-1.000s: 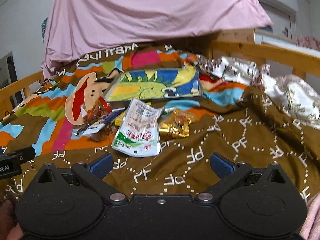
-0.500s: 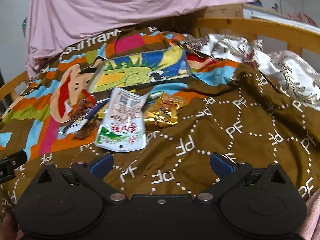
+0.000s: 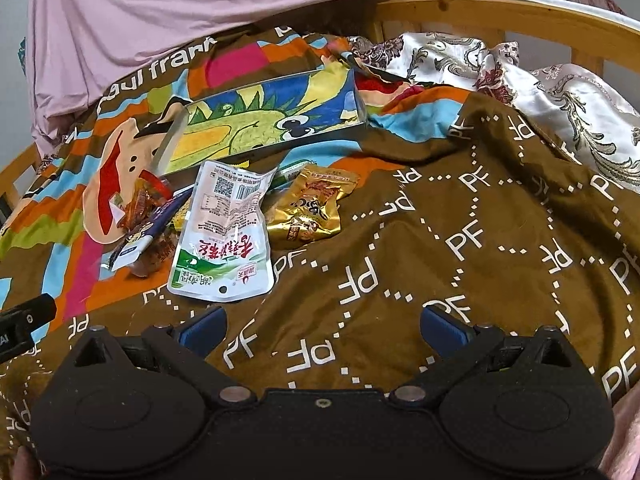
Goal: Organize snacks
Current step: 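Move the left tool toward the white bag while the right tool approaches the gold packet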
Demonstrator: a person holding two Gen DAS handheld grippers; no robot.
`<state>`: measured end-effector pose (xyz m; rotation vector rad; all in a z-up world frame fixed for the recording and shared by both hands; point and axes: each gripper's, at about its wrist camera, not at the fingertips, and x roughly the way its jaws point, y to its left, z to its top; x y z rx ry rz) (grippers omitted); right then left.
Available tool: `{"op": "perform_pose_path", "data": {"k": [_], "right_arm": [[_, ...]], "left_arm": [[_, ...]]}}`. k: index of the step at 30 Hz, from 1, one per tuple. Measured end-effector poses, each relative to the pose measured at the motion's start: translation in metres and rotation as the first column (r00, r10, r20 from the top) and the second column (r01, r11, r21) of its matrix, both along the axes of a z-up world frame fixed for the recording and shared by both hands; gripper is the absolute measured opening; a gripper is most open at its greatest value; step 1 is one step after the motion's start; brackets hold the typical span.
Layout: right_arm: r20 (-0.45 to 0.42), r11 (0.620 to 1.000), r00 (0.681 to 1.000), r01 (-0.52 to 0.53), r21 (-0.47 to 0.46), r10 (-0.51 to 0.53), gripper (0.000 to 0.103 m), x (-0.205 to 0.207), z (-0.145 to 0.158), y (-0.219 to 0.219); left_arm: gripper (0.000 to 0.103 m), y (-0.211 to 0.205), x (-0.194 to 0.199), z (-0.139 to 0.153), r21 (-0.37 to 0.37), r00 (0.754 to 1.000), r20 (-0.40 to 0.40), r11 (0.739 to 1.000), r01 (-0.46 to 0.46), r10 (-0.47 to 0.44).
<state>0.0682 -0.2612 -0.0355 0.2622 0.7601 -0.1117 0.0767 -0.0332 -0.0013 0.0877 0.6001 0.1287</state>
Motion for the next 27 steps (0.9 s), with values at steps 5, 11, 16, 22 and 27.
{"op": "perform_pose_path", "data": {"k": [5, 11, 16, 22, 27], "right_arm": [[-0.005, 1.0, 1.0, -0.021, -0.009, 0.021, 0.103, 0.007, 0.002, -0.003], [0.013, 0.998, 0.999, -0.044, -0.044, 0.045, 0.103, 0.019, 0.008, -0.009], [0.033, 0.997, 0.999, -0.041, -0.06, 0.043, 0.103, 0.035, 0.012, -0.021], [0.111, 0.99, 0.99, -0.07, -0.119, 0.083, 0.103, 0.056, 0.019, -0.043], [0.199, 0.973, 0.96, -0.165, -0.16, 0.196, 0.103, 0.079, 0.024, -0.052]], "left_arm": [[0.103, -0.008, 0.014, 0.003, 0.03, 1.0, -0.026, 1.0, -0.007, 0.008], [0.103, -0.023, 0.032, 0.006, 0.051, 1.0, -0.029, 0.999, 0.013, -0.012], [0.103, -0.032, 0.048, 0.006, 0.029, 1.0, -0.022, 0.999, 0.021, -0.02], [0.103, -0.046, 0.06, 0.006, 0.013, 0.999, -0.013, 0.999, 0.033, -0.033], [0.103, -0.058, 0.067, 0.003, 0.013, 0.997, 0.004, 0.997, 0.071, -0.071]]}}
